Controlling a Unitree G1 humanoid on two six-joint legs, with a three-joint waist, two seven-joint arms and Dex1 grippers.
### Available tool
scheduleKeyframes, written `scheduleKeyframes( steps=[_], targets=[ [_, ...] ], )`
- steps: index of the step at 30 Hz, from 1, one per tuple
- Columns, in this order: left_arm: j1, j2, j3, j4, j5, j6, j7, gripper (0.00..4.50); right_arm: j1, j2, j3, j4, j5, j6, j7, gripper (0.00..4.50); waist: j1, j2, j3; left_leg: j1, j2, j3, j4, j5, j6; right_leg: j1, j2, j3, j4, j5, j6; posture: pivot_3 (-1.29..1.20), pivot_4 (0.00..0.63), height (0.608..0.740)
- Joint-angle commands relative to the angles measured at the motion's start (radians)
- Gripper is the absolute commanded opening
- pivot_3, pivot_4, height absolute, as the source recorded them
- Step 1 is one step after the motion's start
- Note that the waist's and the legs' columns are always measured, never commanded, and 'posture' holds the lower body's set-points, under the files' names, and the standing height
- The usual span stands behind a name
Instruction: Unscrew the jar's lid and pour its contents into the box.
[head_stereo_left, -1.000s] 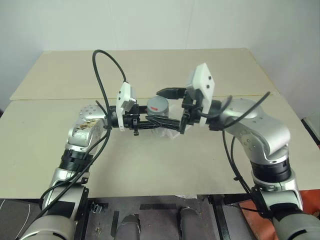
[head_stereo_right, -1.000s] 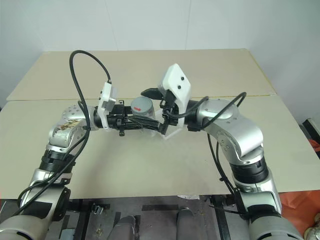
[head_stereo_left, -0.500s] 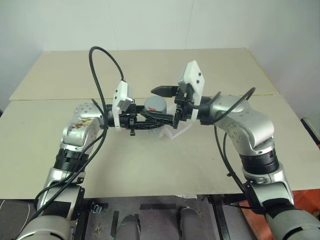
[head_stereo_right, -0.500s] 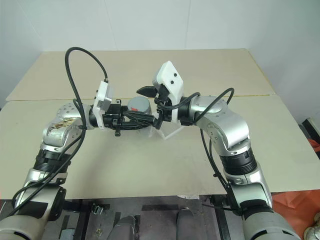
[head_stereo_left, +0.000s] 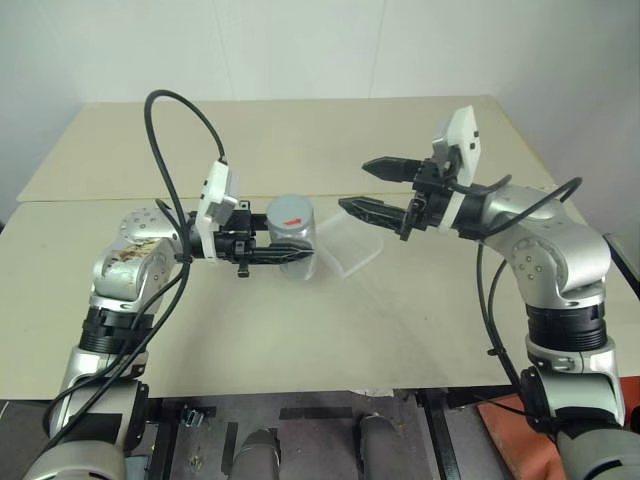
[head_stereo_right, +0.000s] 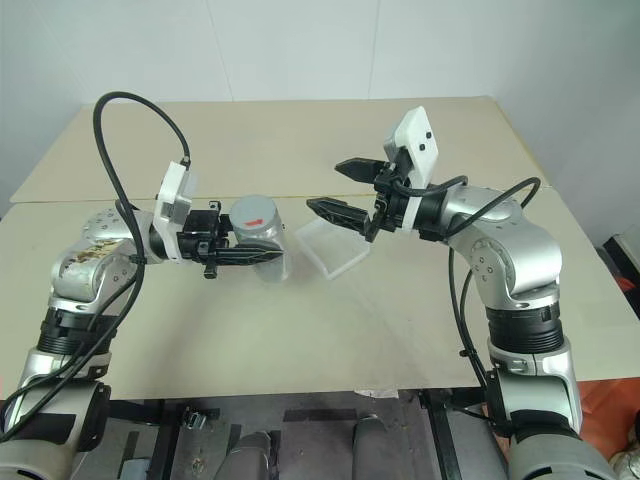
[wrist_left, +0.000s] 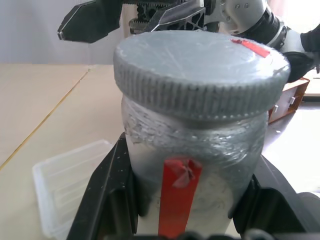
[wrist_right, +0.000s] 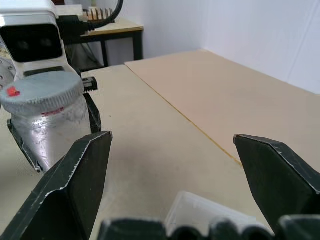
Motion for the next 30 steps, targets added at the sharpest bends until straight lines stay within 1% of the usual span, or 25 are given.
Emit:
scheduleKeyframes(
  steps=[1,4,7,12,17,25,30],
  targets=[
    [-0.033,-0.009,0.019,0.019,0.004,-0.022,0.016,1.91,-0.027,-0.004,-0.028,-0.063,0.029,-0.007,0.001,4.49,0.003,0.0,0.0,0.0,0.0,0.0,0.0,0.0,0.0,0.0,0.0,0.0,0.0,0.0,0.0,0.0,0.15,0.74],
    [-0.046,-0.037,-0.004,0.046,0.025,-0.041,0.026,1.91,-0.056,0.019,-0.027,-0.104,0.062,0.021,-0.019,4.49,0.004,0.0,0.0,0.0,0.0,0.0,0.0,0.0,0.0,0.0,0.0,0.0,0.0,0.0,0.0,0.0,0.15,0.74],
    [-0.068,-0.072,-0.025,0.076,0.042,-0.058,0.022,1.91,-0.079,0.054,0.011,-0.134,0.065,0.039,-0.046,4.49,0.004,0.0,0.0,0.0,0.0,0.0,0.0,0.0,0.0,0.0,0.0,0.0,0.0,0.0,0.0,0.0,0.15,0.74],
    [-0.091,-0.106,-0.046,0.099,0.059,-0.082,0.014,1.91,-0.093,0.103,0.106,-0.149,0.003,0.035,-0.078,4.49,0.001,0.0,0.0,0.0,0.0,0.0,0.0,0.0,0.0,0.0,0.0,0.0,0.0,0.0,0.0,0.0,0.15,0.74],
    [-0.095,-0.117,-0.052,0.099,0.065,-0.087,0.013,1.91,-0.109,0.141,0.148,-0.149,-0.021,0.035,-0.11,4.49,0.003,0.0,0.0,0.0,0.0,0.0,0.0,0.0,0.0,0.0,0.0,0.0,0.001,0.0,0.0,0.0,0.15,0.74],
    [-0.085,-0.106,-0.04,0.083,0.066,-0.081,0.01,1.91,-0.099,0.136,0.167,-0.128,-0.069,0.031,-0.12,4.49,0.003,0.0,0.0,0.0,0.0,0.0,0.0,0.0,0.0,0.0,0.0,0.0,0.001,0.0,0.0,0.0,0.15,0.74],
    [-0.08,-0.092,-0.026,0.071,0.061,-0.071,0.019,1.91,-0.08,0.099,0.15,-0.116,-0.093,0.028,-0.109,4.49,0.003,0.0,0.0,0.0,0.0,0.0,0.0,0.0,0.0,0.0,0.0,0.0,0.001,0.0,0.0,0.0,0.15,0.74]
  ],
)
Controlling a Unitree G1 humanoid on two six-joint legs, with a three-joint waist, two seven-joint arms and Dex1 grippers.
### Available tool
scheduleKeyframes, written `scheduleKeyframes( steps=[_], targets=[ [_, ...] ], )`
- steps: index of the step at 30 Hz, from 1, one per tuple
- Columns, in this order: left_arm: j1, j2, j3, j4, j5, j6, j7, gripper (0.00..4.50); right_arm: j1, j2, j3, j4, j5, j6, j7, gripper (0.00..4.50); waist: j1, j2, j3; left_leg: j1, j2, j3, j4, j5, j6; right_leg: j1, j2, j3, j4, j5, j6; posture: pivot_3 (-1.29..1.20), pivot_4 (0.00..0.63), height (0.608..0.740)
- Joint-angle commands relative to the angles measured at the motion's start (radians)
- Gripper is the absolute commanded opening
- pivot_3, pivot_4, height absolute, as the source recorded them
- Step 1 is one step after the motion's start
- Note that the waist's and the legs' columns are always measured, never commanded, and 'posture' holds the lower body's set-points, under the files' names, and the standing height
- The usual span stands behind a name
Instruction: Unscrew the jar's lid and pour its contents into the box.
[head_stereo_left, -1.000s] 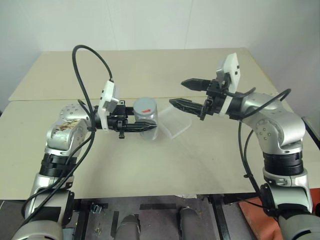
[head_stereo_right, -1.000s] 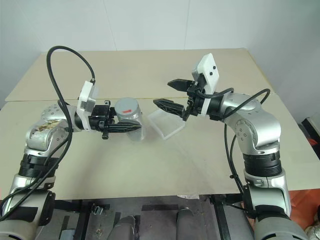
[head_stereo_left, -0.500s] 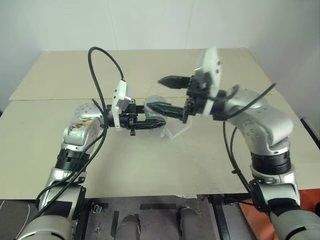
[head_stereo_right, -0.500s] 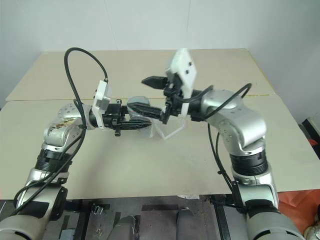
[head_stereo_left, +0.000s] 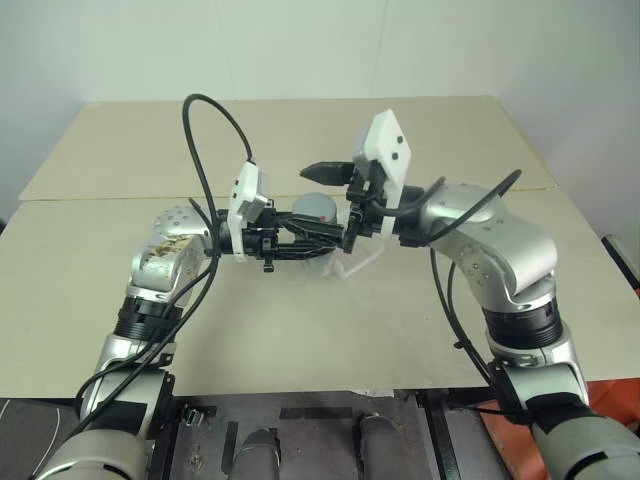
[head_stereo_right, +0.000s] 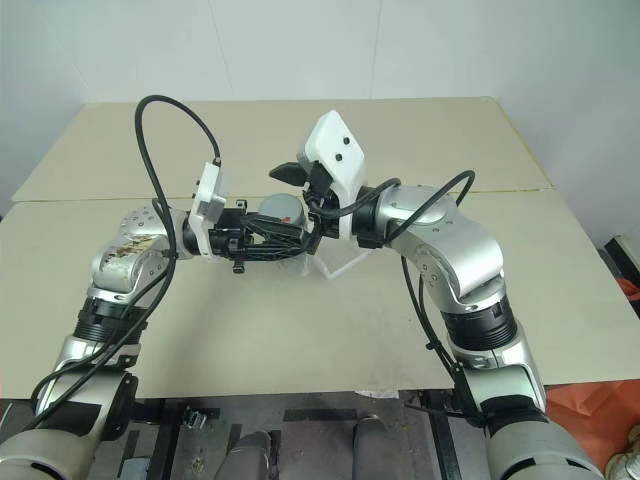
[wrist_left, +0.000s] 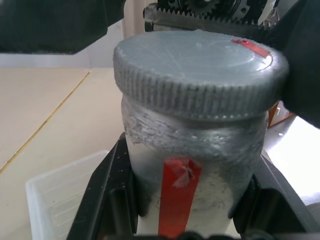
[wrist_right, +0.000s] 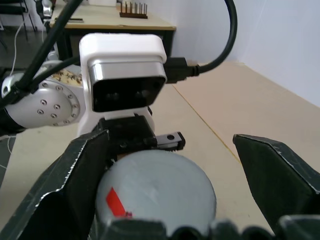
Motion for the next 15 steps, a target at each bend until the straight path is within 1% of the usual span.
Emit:
scheduleKeyframes(
  steps=[1,15],
  targets=[
    [-0.009,0.023,0.033,-0.044,-0.02,-0.003,-0.005,1.91,0.01,-0.032,-0.04,-0.001,-0.018,-0.013,-0.003,4.49,0.0,0.0,0.0,0.0,0.0,0.0,0.0,0.0,0.0,0.0,0.0,0.0,0.0,0.0,0.0,0.0,0.15,0.74],
    [0.018,0.061,0.053,-0.069,-0.038,0.01,-0.011,1.91,0.042,-0.1,-0.163,0.028,0.037,-0.007,-0.036,4.49,0.0,0.0,0.0,0.0,0.0,0.0,0.0,0.0,0.0,0.0,0.0,0.0,0.0,0.0,0.0,0.0,0.15,0.74]
  ],
)
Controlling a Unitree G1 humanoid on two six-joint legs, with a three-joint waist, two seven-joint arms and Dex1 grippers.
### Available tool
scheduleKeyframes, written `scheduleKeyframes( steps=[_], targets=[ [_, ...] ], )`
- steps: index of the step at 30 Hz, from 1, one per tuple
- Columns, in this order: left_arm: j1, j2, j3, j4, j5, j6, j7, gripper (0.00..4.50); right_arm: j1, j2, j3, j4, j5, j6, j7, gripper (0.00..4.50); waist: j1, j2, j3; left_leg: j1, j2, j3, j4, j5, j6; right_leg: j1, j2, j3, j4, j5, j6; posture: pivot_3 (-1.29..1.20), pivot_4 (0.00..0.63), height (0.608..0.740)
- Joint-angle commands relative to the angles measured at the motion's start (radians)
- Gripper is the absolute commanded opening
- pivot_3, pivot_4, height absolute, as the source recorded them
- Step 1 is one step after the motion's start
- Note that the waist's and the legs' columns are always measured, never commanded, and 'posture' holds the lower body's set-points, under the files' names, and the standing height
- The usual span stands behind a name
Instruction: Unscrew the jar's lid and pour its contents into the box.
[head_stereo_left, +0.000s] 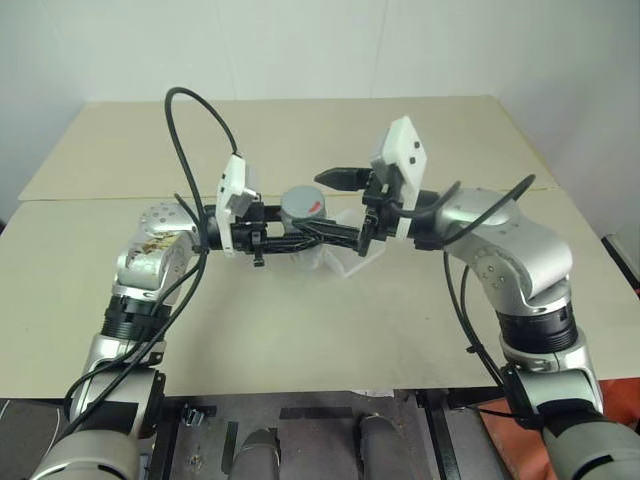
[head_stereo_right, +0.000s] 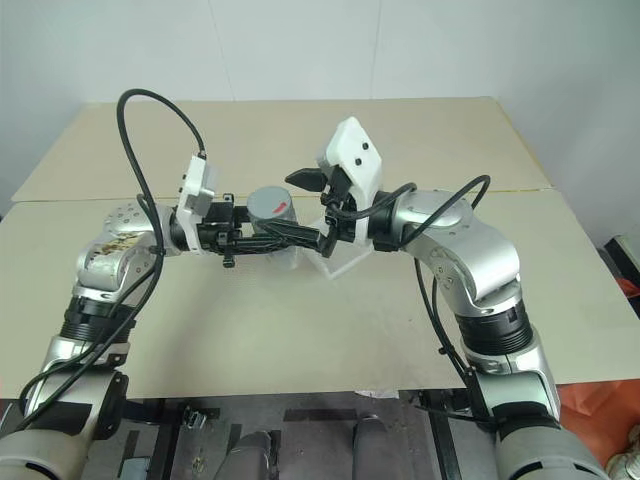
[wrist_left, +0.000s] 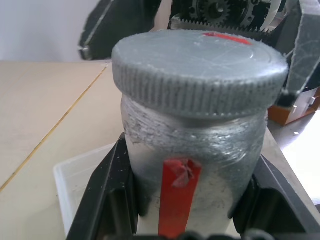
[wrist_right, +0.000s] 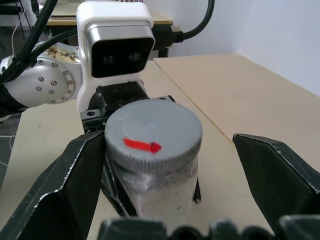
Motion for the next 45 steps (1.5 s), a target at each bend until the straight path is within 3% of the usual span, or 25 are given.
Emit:
scheduleKeyframes(
  steps=[1,13,22,32,45],
  targets=[
    [0.011,0.016,0.018,-0.065,-0.035,0.002,-0.033,1.91,0.005,-0.043,-0.125,0.03,-0.015,-0.009,-0.048,4.49,0.001,0.0,0.0,0.0,0.0,0.0,0.0,0.0,0.0,0.0,0.0,0.0,0.0,0.0,0.0,0.0,0.15,0.74],
    [0.015,0.01,0.019,-0.066,-0.031,0.01,-0.029,1.91,0.05,-0.085,-0.145,-0.003,-0.004,-0.006,-0.027,4.49,-0.001,0.0,0.0,0.0,0.0,0.0,0.0,0.0,0.0,0.0,0.0,0.0,0.0,0.0,0.0,0.0,0.15,0.74],
    [-0.024,-0.049,-0.004,0.01,0.007,-0.033,-0.013,1.91,0.044,-0.078,-0.132,-0.148,0.104,0.04,0.003,4.49,0.002,0.0,0.0,0.0,0.0,0.0,0.0,0.0,0.0,0.0,0.0,0.0,-0.001,0.0,0.0,0.0,0.15,0.74],
    [-0.043,-0.064,-0.017,0.03,0.009,-0.052,-0.03,1.91,-0.047,0.014,0.002,-0.076,0.002,0.01,-0.034,4.49,0.001,0.0,0.0,0.0,0.0,0.0,0.0,0.0,0.0,0.0,0.0,0.0,0.0,0.0,0.0,0.0,0.15,0.74],
    [-0.024,-0.045,-0.007,0.003,0.005,-0.046,-0.025,1.91,-0.063,0.048,0.003,-0.007,-0.063,0.007,-0.032,4.49,0.0,0.0,0.0,0.0,0.0,0.0,0.0,0.0,0.0,0.0,0.0,0.0,0.0,0.0,0.0,0.0,0.15,0.74]
  ],
)
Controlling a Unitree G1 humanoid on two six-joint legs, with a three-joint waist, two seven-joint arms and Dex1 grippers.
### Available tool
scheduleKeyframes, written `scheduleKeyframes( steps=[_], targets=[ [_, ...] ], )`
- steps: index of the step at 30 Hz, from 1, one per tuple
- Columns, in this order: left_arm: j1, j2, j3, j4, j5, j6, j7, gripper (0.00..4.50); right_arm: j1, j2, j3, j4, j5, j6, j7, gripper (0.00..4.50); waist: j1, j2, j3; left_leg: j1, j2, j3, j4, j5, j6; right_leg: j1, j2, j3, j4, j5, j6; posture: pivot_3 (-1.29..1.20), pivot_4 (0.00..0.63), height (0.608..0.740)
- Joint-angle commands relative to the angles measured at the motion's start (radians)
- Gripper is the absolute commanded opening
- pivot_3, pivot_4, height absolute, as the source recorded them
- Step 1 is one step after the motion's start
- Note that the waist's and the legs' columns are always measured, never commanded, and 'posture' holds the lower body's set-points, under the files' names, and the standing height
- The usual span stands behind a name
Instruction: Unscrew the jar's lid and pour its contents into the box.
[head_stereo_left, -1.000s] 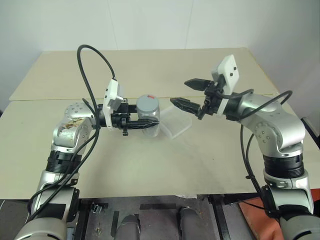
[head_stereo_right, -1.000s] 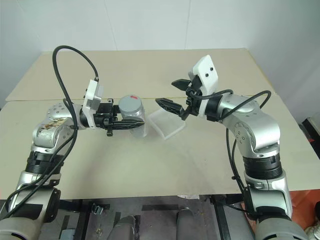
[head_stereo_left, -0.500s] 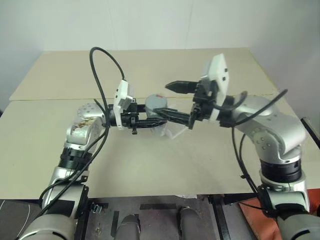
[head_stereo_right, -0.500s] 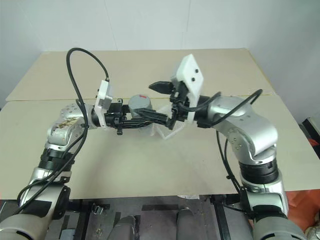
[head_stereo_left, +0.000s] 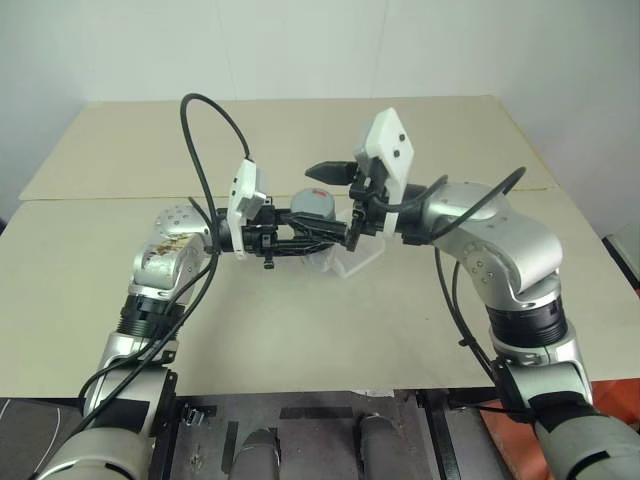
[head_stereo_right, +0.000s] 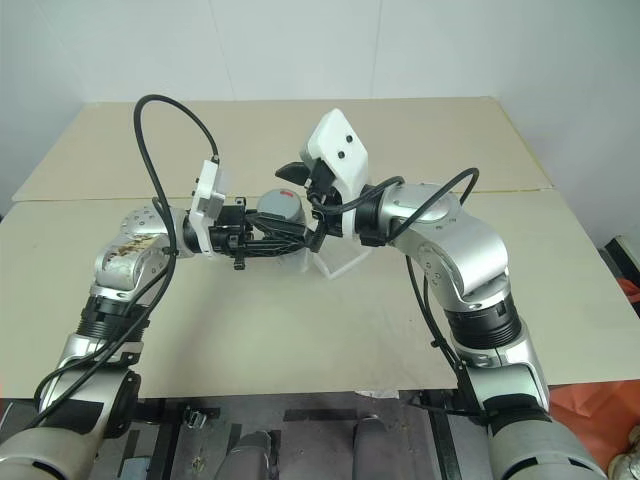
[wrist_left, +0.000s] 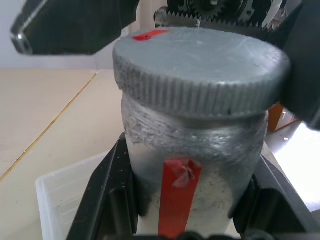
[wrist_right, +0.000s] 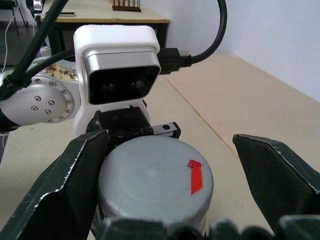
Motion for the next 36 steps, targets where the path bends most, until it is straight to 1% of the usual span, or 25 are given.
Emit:
scheduleKeyframes(
  steps=[1,21,36],
  targets=[
    [-0.005,0.017,0.018,-0.042,-0.005,-0.015,-0.005,1.91,-0.008,-0.015,-0.04,-0.01,-0.008,-0.024,0.001,4.49,0.0,0.0,0.0,0.0,0.0,0.0,0.0,0.0,0.0,0.0,0.0,0.0,0.0,0.0,0.0,0.0,0.15,0.74],
    [-0.001,0.03,0.02,-0.047,-0.016,-0.011,-0.01,1.91,0.067,-0.117,-0.139,-0.04,0.035,-0.021,-0.008,4.49,0.002,0.0,0.0,0.0,0.0,0.0,0.0,0.0,0.0,0.0,0.0,0.0,0.0,0.0,0.0,0.0,0.15,0.74],
    [0.005,0.039,0.027,-0.06,-0.018,-0.003,-0.013,1.91,0.096,-0.146,-0.172,-0.042,0.035,-0.029,0.001,4.49,0.002,0.0,0.0,0.0,0.0,0.0,0.0,0.0,0.0,0.0,0.0,0.0,-0.001,0.0,0.0,0.0,0.15,0.74]
  ],
)
